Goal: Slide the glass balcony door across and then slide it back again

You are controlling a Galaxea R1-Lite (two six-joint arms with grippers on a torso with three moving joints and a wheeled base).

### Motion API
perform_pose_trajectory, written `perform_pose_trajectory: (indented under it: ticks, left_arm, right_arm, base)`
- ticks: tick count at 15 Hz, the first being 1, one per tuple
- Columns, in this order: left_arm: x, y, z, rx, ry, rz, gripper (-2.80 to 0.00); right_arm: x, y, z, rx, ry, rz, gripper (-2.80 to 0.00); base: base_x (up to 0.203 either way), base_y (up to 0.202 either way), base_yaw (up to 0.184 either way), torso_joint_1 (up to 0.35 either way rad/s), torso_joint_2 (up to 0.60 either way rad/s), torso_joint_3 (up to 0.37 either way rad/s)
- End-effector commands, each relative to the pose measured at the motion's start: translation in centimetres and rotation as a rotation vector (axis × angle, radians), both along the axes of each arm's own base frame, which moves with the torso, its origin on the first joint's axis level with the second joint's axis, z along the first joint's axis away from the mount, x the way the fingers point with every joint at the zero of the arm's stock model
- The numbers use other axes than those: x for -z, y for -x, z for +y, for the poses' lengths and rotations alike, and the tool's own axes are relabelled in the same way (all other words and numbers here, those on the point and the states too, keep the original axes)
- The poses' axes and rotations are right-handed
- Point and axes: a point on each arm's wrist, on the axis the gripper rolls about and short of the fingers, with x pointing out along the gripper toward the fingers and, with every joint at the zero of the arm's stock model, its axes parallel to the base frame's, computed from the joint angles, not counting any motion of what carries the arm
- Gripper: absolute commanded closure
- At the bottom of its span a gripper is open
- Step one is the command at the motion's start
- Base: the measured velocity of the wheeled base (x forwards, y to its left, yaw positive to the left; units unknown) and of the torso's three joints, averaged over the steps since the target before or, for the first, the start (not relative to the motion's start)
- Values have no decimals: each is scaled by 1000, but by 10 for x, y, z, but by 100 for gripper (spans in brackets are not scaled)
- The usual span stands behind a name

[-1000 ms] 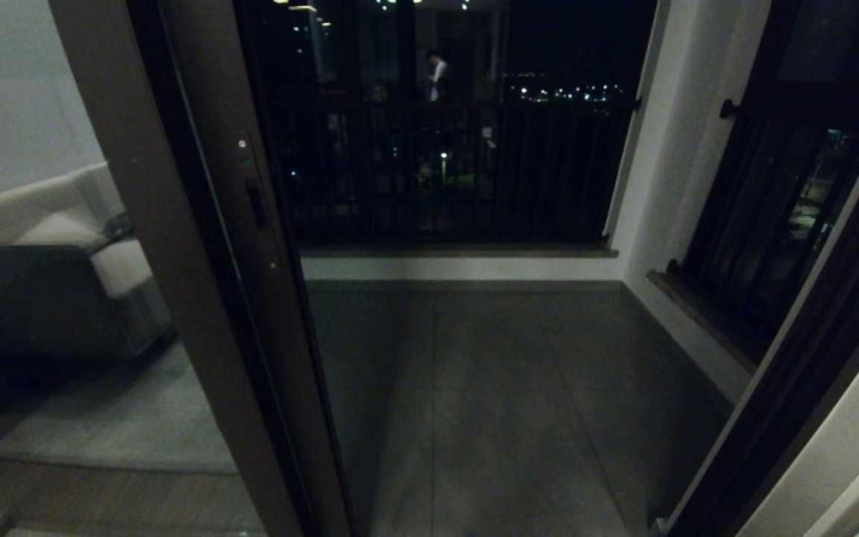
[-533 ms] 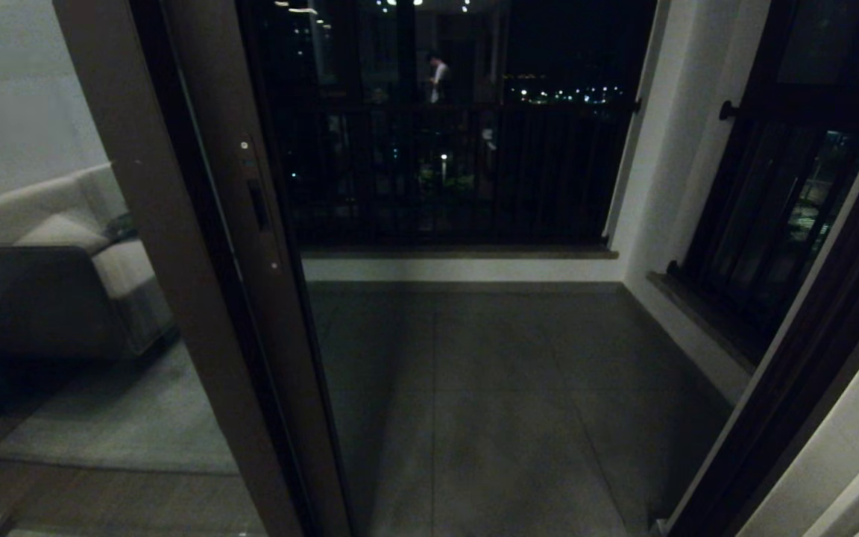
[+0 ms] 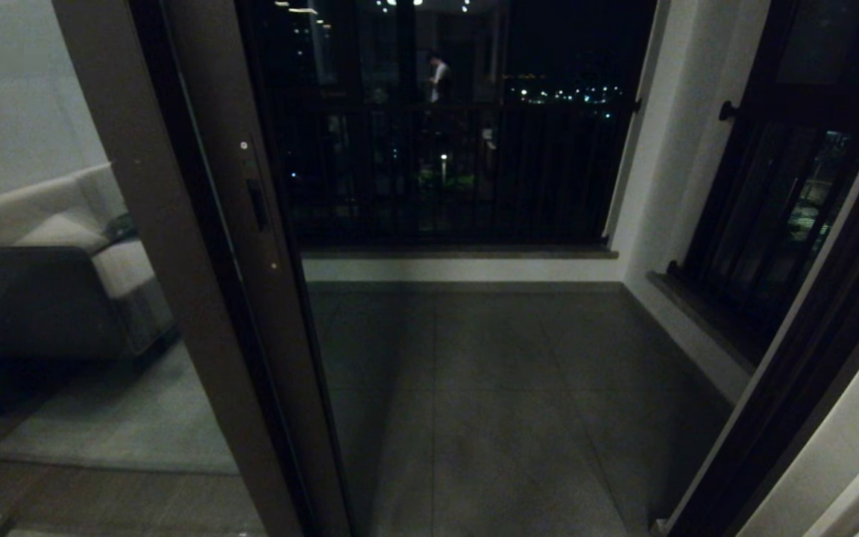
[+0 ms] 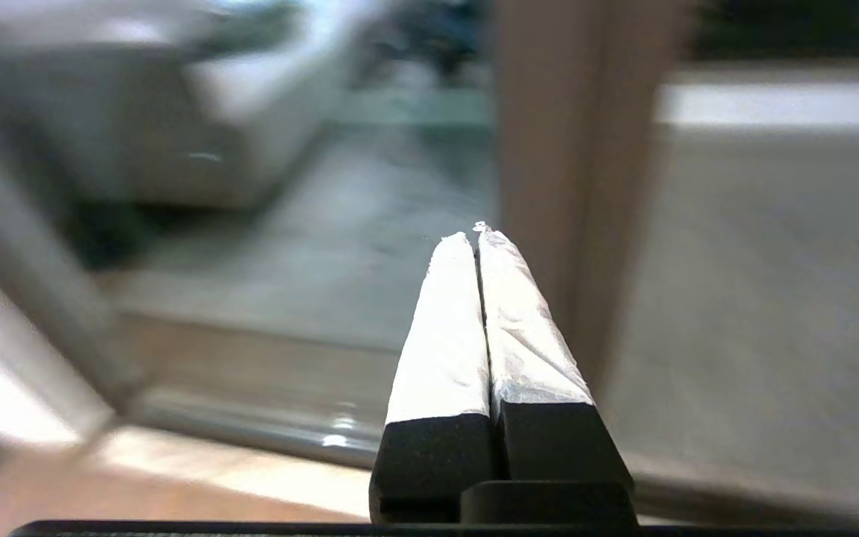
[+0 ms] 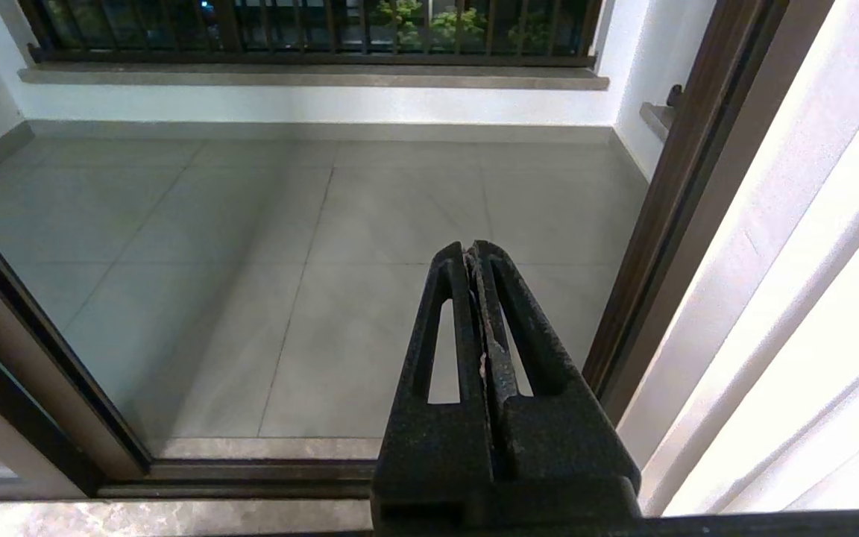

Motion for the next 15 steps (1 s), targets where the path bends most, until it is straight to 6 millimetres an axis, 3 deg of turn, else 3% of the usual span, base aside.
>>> perform_pose_trajectory:
  ticks: [1, 15]
  left_arm:
    - [33, -12, -5, 197, 36, 4, 0]
    - [29, -11, -4, 160, 96, -16, 0]
  right_arm:
    - [0, 0, 0, 0, 1, 1, 0]
    - [0, 0, 0, 20, -31, 2, 0]
  base:
    - [0, 0, 0, 0, 0, 0]
    - [0, 0, 0, 0, 0, 0]
